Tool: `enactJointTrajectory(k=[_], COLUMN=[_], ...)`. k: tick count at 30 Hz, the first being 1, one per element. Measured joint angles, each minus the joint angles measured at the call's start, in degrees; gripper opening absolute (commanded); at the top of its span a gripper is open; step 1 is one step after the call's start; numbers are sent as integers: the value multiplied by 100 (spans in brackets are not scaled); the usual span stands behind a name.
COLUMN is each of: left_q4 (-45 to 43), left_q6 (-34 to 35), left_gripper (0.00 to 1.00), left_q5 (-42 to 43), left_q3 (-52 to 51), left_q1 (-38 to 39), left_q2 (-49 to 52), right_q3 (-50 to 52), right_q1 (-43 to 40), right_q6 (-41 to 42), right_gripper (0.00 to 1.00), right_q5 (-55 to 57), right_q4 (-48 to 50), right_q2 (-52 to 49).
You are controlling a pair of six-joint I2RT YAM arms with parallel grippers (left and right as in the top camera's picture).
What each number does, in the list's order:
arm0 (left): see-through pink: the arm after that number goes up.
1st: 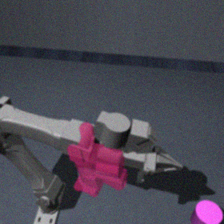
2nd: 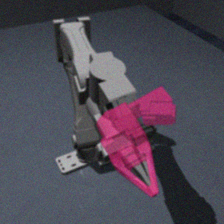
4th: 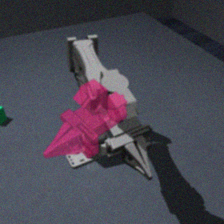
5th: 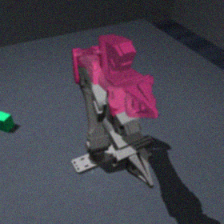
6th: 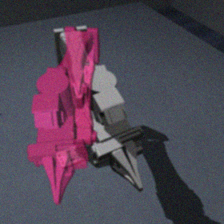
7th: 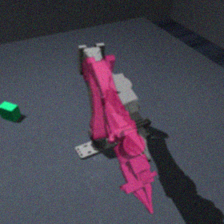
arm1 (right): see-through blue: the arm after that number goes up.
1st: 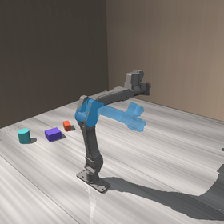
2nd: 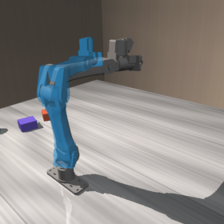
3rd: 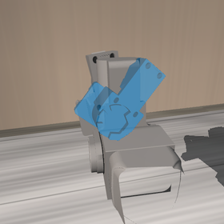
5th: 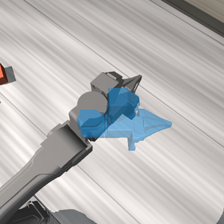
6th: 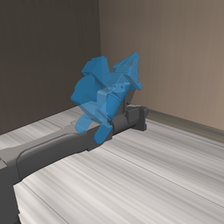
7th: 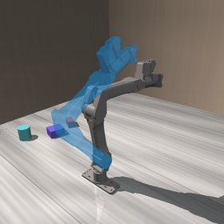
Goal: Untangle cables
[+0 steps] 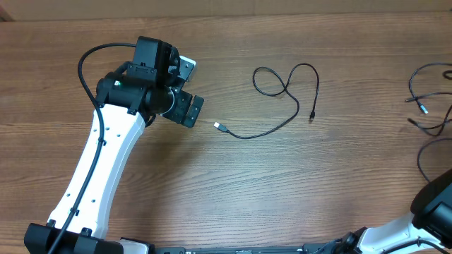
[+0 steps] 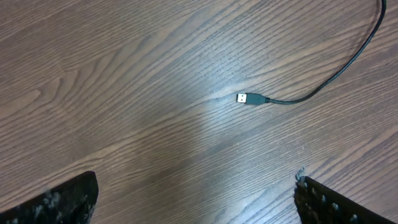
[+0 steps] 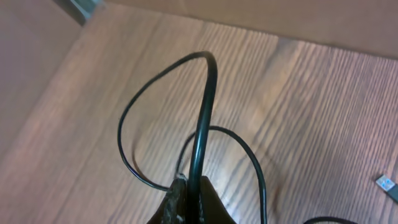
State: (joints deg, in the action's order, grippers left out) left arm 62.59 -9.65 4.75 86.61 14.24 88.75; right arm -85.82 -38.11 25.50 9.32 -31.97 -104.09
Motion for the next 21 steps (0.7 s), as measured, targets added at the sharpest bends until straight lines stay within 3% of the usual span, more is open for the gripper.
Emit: enactJointTrajectory(k=[2, 3, 5, 6, 7, 8, 15, 21], left_q4=[0, 2, 0, 0, 0, 0, 0, 0], left_q6=[0, 0, 0, 0, 0, 0, 0, 0], left_gripper=[100, 100, 100, 99, 100, 100, 100, 100], left_q5=[0, 0, 0, 0, 0, 0, 0, 0], left_q3=[0, 0, 0, 0, 0, 0, 0, 0], left_q1=[0, 0, 0, 0, 0, 0, 2, 0], left_q2=[0, 0, 0, 0, 0, 0, 0, 0], right_q3=[109, 151, 190, 192, 192, 192, 192, 192], right_q1=[-4, -7, -7, -9, -11, -11, -11, -9], right_q6=[-2, 7, 20, 13, 7, -4, -105, -651], right_gripper=[8, 18, 70, 87, 96, 100, 100, 100], right_q5=[20, 31, 57, 59, 63, 68, 0, -752], right_q4=[13, 24, 24, 31, 48, 55, -87, -243], right_q2=[0, 0, 0, 0, 0, 0, 0, 0])
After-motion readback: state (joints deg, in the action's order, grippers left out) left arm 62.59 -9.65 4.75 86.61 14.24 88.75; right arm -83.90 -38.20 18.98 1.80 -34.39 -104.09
